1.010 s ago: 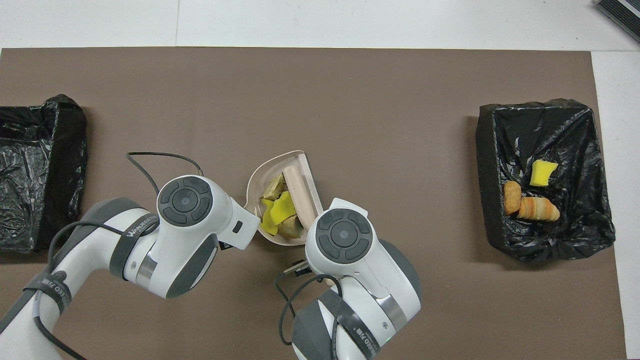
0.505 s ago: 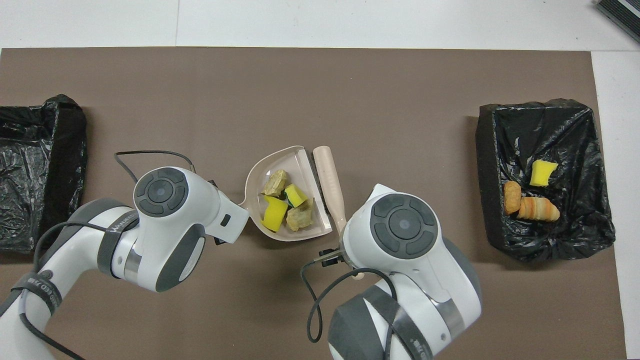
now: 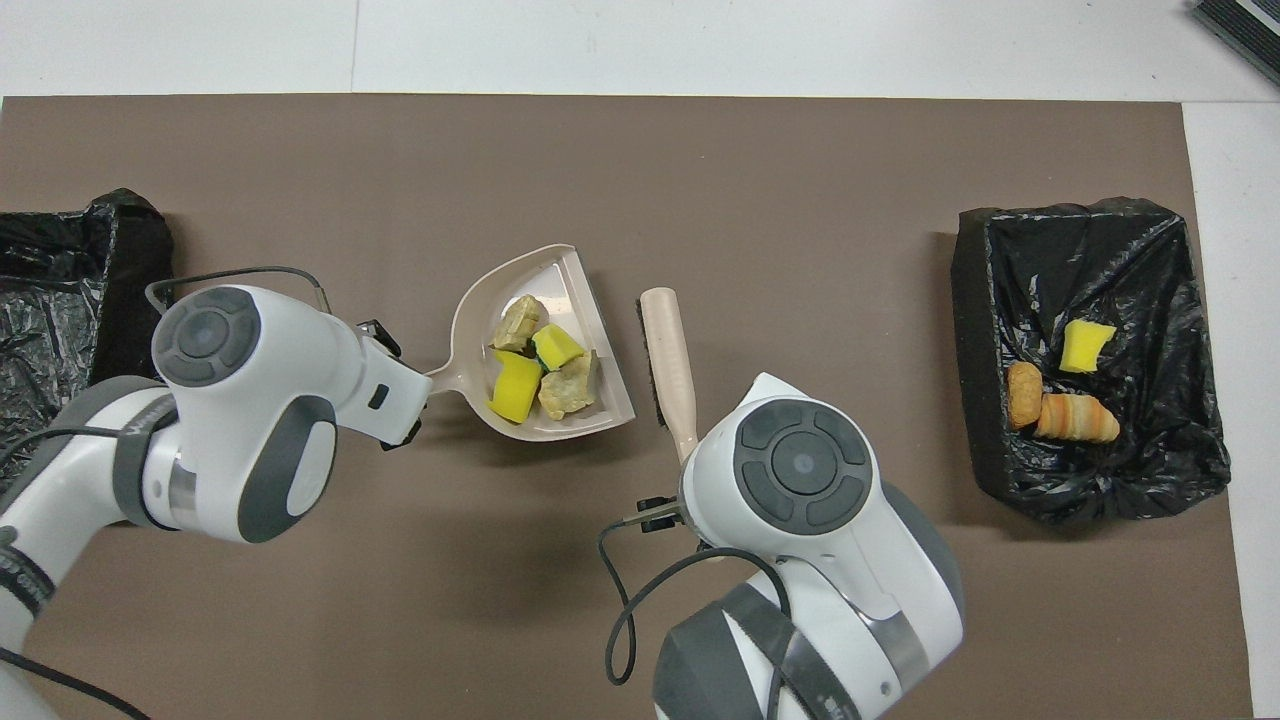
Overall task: Sweep and dump trash in bin
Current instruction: 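Carry the loaded dustpan over the nearer bin with the left gripper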
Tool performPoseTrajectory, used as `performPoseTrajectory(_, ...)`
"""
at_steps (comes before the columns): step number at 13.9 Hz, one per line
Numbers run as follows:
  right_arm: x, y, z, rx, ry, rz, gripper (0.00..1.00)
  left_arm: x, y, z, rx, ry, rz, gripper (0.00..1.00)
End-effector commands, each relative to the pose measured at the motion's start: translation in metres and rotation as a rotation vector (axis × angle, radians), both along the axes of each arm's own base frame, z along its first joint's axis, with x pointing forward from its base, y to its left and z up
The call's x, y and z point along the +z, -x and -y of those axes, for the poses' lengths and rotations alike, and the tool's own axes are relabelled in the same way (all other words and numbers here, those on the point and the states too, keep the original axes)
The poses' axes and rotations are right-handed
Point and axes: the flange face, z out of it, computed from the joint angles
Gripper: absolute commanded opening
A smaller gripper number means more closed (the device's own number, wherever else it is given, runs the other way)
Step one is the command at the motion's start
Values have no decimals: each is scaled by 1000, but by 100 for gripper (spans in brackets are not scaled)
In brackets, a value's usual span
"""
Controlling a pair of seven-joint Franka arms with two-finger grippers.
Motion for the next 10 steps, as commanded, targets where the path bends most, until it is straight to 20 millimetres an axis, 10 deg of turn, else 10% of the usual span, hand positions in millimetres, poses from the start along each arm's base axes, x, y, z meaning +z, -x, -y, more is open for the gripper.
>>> performPoseTrajectory(1, 6, 4, -2, -21, 10, 30, 0, 37, -32, -43, -26, 21, -26, 0)
performPoseTrajectory(6, 7, 11, -17, -96, -7, 40, 0, 96, -78, -153, -32, 21, -40, 0)
performPoseTrajectory(10, -14, 66, -85, -170, 15, 31, 0, 104, -91, -256, -92, -31, -13, 0)
